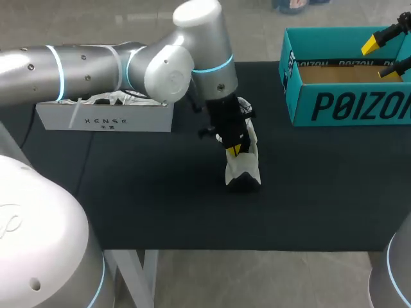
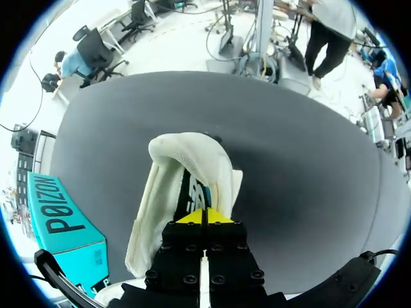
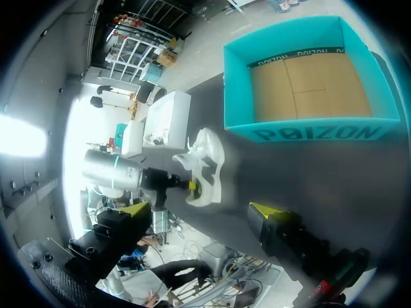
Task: Take the shoe out of the shoebox, open the shoe tongue, remove and reinsert the insole, then place the shoe into the shoebox
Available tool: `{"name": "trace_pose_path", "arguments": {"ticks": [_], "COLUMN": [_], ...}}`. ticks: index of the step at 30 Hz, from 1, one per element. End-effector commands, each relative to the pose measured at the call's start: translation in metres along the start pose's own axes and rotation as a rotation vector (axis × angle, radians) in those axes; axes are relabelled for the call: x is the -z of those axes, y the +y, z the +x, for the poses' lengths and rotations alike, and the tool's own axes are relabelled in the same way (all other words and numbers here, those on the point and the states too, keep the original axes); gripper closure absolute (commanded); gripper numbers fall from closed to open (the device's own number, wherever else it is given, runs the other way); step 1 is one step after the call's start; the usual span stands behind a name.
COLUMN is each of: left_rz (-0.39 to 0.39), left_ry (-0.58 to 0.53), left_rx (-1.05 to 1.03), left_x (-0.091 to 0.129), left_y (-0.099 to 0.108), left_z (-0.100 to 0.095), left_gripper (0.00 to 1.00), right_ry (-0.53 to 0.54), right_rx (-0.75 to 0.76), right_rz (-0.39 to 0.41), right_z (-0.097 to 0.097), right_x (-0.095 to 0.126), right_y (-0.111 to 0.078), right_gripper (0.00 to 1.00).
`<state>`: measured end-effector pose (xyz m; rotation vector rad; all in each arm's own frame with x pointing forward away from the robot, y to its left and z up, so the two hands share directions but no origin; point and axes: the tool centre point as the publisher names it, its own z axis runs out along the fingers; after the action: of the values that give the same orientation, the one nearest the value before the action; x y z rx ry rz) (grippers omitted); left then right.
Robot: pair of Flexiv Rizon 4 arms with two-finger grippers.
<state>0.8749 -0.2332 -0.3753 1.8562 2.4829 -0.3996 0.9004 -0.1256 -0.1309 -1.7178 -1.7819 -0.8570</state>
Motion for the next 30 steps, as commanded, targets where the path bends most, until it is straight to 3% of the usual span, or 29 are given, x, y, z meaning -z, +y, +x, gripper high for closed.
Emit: {"name": "trace_pose_path", "arguments": {"ticks": [1, 14, 30], "left_rz": [-0.003, -0.011, -0.003], "left_ry": [0.063, 0.09, 0.199], "left_rx": [-0.004, -0.048, -0.186], "left_x": [-0.011, -0.007, -0.046], "left_y": [0.003, 0.0, 0.0], "left_z": [-0.007, -0.005, 0.015], "left_gripper": [1.0, 1.0, 1.0], "right_ry": [-0.002, -0.002, -0.002], "right_rx": [-0.001, -0.001, -0.001], "right_rz": [0.001, 0.001, 0.001], "right_z": [0.0, 0.0, 0.0], "right_x": [0.0, 0.0, 0.0], "right_y": [0.0, 0.0, 0.0], "right_gripper": [0.0, 0.0, 0.0]}}
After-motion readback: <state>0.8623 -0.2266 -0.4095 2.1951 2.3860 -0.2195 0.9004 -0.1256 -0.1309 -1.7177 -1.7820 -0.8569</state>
